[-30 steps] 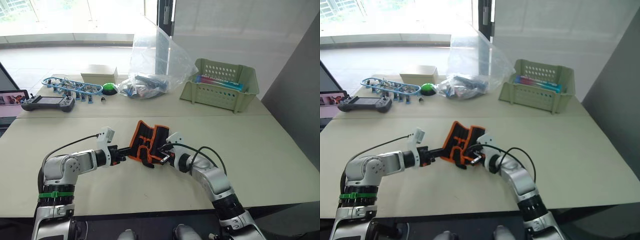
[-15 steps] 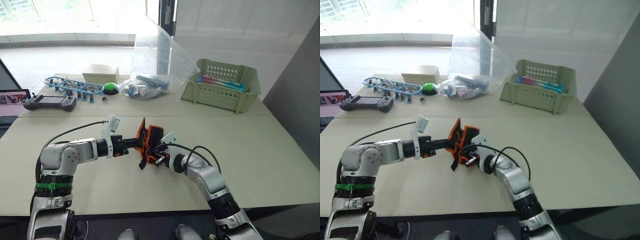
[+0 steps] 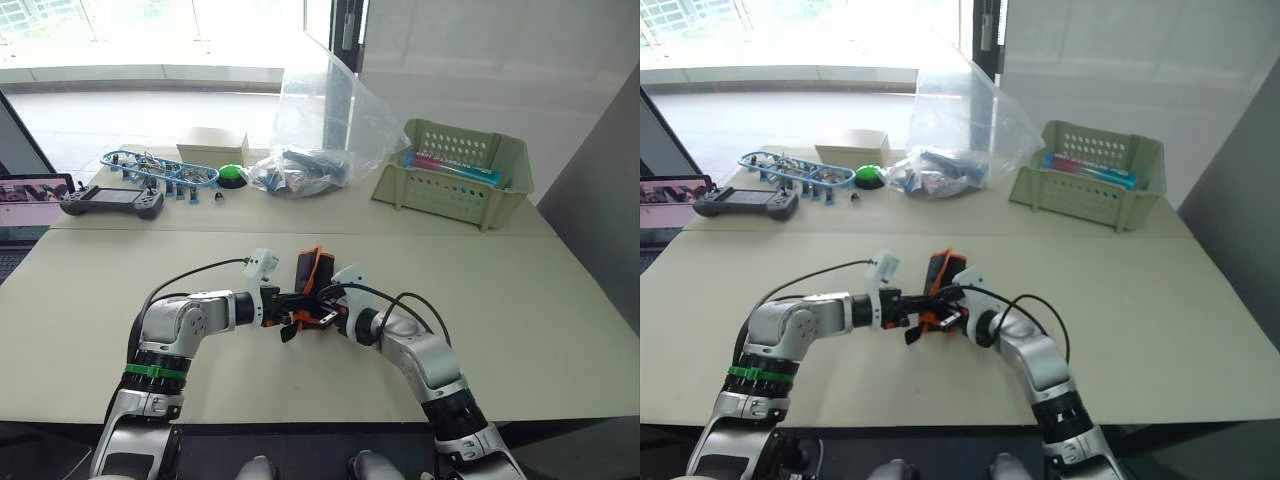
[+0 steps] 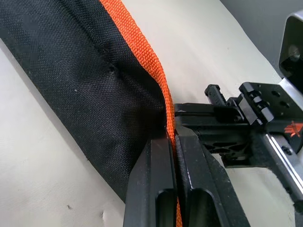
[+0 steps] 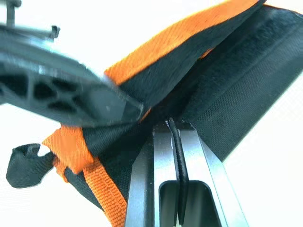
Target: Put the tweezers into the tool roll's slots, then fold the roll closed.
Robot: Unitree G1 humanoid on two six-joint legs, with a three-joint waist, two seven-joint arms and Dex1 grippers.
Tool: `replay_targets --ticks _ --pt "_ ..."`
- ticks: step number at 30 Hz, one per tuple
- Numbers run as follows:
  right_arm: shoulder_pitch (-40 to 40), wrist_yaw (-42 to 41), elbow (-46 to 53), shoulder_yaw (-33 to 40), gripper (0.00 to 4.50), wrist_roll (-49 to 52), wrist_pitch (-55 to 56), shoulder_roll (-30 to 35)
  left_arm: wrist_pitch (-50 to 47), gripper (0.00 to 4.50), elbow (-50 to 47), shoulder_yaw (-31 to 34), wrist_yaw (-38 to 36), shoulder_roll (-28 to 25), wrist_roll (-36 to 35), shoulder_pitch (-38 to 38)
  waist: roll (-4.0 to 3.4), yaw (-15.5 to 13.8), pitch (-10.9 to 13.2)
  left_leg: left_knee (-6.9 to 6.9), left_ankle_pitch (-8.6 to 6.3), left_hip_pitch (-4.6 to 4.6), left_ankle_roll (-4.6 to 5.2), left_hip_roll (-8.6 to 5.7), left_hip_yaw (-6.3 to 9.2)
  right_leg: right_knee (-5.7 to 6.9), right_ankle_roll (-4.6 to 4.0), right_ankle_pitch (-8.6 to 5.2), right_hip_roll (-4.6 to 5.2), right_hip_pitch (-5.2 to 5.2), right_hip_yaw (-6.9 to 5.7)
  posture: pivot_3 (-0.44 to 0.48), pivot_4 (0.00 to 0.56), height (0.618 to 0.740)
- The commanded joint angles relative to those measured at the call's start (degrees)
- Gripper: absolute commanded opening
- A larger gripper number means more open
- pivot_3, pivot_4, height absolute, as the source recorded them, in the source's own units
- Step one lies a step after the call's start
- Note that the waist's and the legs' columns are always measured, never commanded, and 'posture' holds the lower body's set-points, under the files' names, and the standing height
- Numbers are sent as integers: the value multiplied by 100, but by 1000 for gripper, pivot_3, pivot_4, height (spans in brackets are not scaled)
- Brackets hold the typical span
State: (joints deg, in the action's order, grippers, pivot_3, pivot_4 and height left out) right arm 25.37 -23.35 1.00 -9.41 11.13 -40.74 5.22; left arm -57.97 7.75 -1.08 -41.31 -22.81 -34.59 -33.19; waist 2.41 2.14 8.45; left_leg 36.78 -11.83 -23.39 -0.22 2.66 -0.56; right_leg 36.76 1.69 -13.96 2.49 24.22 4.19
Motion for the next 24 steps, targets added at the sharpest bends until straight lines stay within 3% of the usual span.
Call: replay_targets --ticks 1,9,16,24 --pt "-69 108 326 509 0 173 -45 194 129 18 -6 -124 -92 90 88 -9 0 -5 0 0 0 -1 0 -1 0 -1 0 0 1 0 0 0 150 740" --pt "-52 71 458 535 0 235 -76 398 336 18 438 -159 16 379 403 -134 -2 37 1 0 0 -2 1 0 1 -1 1 -1 -3 2 0 0 150 740" --pt "623 -73 231 206 0 152 295 153 209 18 894 -365 389 454 884 -214 -3 31 1 1 1 8 0 -2 3 0 7 -2 -3 -6 0 0 150 740" --pt "1258 32 -1169 -58 0 -199 315 70 221 18 960 -524 466 440 1055 -160 -4 33 0 5 2 29 -1 -6 17 0 10 1 -3 -28 -4 0 150 740"
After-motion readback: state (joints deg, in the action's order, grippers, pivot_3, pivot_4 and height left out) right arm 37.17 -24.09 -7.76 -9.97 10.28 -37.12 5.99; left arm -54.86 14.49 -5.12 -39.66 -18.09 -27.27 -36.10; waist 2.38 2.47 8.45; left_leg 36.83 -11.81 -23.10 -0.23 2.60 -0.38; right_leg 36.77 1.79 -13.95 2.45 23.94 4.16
